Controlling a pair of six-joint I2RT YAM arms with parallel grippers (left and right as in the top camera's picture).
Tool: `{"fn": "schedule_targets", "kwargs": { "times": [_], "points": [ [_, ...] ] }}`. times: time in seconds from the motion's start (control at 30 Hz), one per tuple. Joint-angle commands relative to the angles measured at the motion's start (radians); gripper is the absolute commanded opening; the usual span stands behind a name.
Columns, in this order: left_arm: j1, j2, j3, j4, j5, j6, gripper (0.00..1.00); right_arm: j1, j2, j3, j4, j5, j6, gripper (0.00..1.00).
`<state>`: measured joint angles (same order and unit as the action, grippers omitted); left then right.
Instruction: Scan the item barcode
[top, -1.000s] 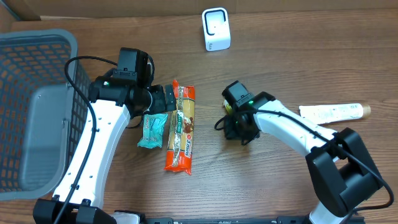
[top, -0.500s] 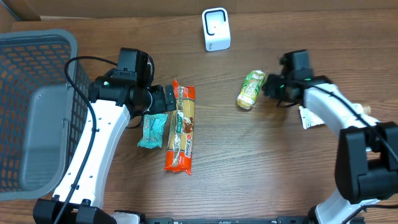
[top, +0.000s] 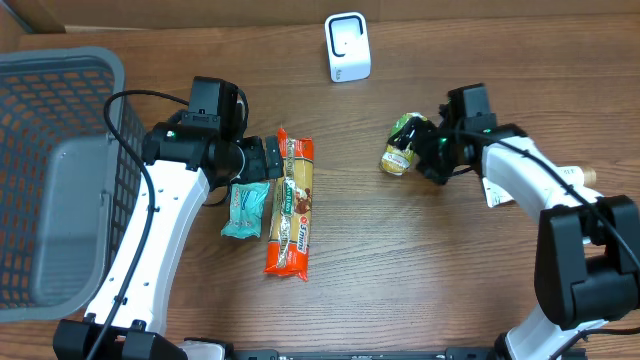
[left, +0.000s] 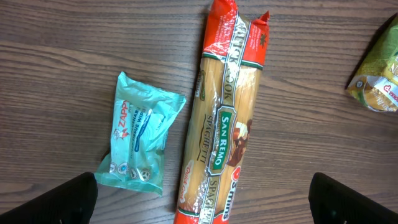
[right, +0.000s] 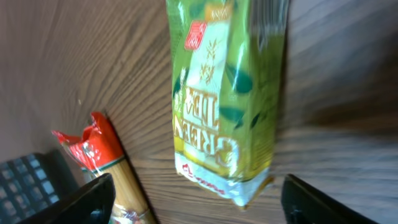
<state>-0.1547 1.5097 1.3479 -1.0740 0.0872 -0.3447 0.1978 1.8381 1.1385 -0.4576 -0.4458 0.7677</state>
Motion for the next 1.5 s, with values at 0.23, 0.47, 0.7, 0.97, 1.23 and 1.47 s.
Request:
{"fn": "schedule_targets", "kwargs": {
  "times": [0.23, 0.47, 0.7, 0.97, 1.23, 1.47],
  "points": [
    [0.008, 0.007, 0.005, 0.001, 0.01, 0.008, 1.0, 0.008, -0.029, -0.2, 0.264, 0.091, 0.115, 0.59],
    [0.008, 0.007, 0.005, 0.001, 0.01, 0.008, 1.0, 0.063, -0.029, -0.269, 0.351, 0.166, 0.116, 0.49],
    [0.008, 0.007, 0.005, 0.001, 0.01, 0.008, 1.0, 0.091, -0.03, -0.267, 0.36, 0.174, 0.076, 0.09],
    [0.008, 0.007, 0.005, 0.001, 0.01, 0.008, 0.99, 0.079, -0.148, -0.162, 0.129, 0.151, -0.135, 0.04],
    [0.008, 0.007, 0.005, 0.001, 0.01, 0.008, 1.0, 0.173, -0.186, 0.174, -0.5, 0.511, -0.274, 0.04],
    [0.008, 0.007, 0.005, 0.001, 0.01, 0.008, 1.0, 0.324, -0.043, 0.19, -0.647, 0.769, -0.333, 0.04]
  ]
}}
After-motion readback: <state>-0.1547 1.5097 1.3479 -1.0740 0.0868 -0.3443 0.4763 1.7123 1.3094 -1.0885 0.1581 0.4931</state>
